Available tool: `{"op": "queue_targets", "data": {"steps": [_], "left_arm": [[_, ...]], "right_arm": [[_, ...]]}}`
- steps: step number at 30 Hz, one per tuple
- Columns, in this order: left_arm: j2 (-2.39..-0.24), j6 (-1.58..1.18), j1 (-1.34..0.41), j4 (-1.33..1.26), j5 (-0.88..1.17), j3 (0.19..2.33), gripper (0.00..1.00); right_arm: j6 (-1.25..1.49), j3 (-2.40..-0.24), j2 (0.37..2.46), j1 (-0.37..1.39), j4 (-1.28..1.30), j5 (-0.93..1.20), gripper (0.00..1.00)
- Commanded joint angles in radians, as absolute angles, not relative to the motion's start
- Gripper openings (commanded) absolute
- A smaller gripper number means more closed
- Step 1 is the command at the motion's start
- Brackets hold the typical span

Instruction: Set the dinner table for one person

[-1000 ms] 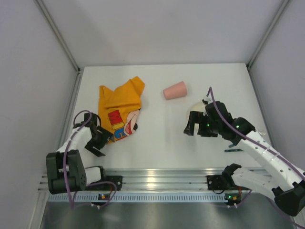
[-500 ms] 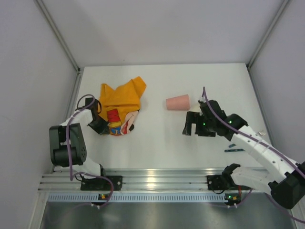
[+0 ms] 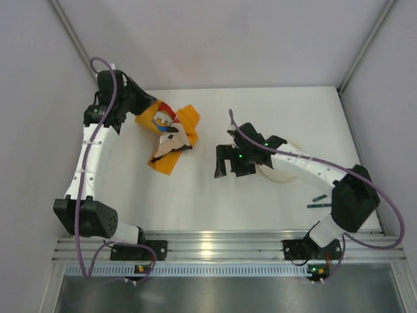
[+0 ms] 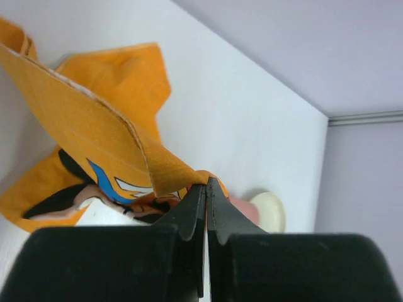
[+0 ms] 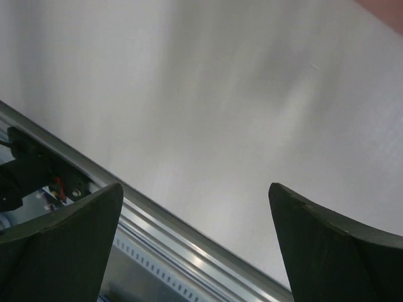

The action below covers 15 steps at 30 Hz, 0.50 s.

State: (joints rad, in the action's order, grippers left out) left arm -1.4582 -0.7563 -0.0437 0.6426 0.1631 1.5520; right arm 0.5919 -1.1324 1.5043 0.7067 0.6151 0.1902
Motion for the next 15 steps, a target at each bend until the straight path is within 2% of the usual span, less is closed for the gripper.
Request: {"op": "queue_targets", "data": {"steps": [1, 7, 15], "left_arm": [[-1.506, -0.776, -0.055, 0.705, 0.186, 1.733, 0.0], [-1.572, -0.773, -0.057, 0.775, 0.117, 1.862, 0.0], [-1.563, -0.739, -0.034, 0.833, 0.015, 1.799, 0.0]], "right_arm": [[0.561, -1.339, 1.657, 0.833, 0.477, 0.304, 1.0], [0.549, -1.623, 1.909, 0.968, 0.482, 0.287, 1.0], [0.615, -1.862, 2.157, 1.022, 0.443, 0.233, 1.0]]}}
